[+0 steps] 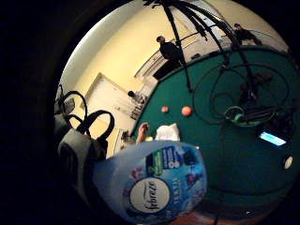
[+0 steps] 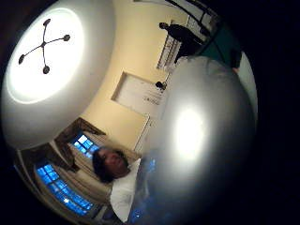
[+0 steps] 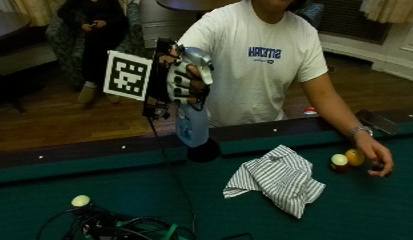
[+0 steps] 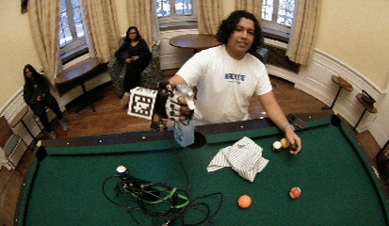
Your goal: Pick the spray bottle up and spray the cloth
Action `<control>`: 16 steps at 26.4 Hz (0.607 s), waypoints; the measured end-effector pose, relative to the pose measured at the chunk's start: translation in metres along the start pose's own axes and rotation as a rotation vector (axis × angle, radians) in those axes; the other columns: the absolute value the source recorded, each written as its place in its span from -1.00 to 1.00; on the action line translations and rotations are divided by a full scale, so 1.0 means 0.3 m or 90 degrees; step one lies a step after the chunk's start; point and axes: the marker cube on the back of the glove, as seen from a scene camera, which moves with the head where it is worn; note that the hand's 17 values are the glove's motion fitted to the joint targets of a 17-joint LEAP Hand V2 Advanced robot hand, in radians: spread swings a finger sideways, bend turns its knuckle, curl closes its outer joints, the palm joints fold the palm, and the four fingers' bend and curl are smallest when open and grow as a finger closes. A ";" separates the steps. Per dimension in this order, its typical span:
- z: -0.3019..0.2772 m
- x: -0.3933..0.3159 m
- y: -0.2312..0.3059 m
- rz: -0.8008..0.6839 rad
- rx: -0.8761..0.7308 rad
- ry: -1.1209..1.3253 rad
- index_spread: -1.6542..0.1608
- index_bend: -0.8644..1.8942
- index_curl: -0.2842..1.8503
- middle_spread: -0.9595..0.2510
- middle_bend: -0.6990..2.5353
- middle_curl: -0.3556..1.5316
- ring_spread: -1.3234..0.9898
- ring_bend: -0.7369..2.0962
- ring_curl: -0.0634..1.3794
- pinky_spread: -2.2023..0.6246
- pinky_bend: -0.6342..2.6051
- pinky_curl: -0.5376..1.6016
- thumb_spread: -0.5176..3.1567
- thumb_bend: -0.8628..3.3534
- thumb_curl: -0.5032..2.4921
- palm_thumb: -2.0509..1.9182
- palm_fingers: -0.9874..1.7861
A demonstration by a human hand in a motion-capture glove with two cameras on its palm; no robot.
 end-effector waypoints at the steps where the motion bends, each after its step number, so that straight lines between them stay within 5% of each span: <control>1: 0.007 -0.025 -0.011 0.001 -0.006 -0.002 0.52 -0.14 -0.28 0.27 -0.15 -0.03 -0.02 0.10 -0.26 0.35 -0.28 -0.11 -0.43 -0.59 -0.25 0.50 0.72; 16: 0.402 -0.007 -0.050 0.214 -0.286 0.106 0.52 -0.14 -0.23 0.27 -0.14 -0.03 -0.03 0.11 -0.25 0.34 -0.28 -0.10 -0.47 -0.60 -0.20 0.51 0.71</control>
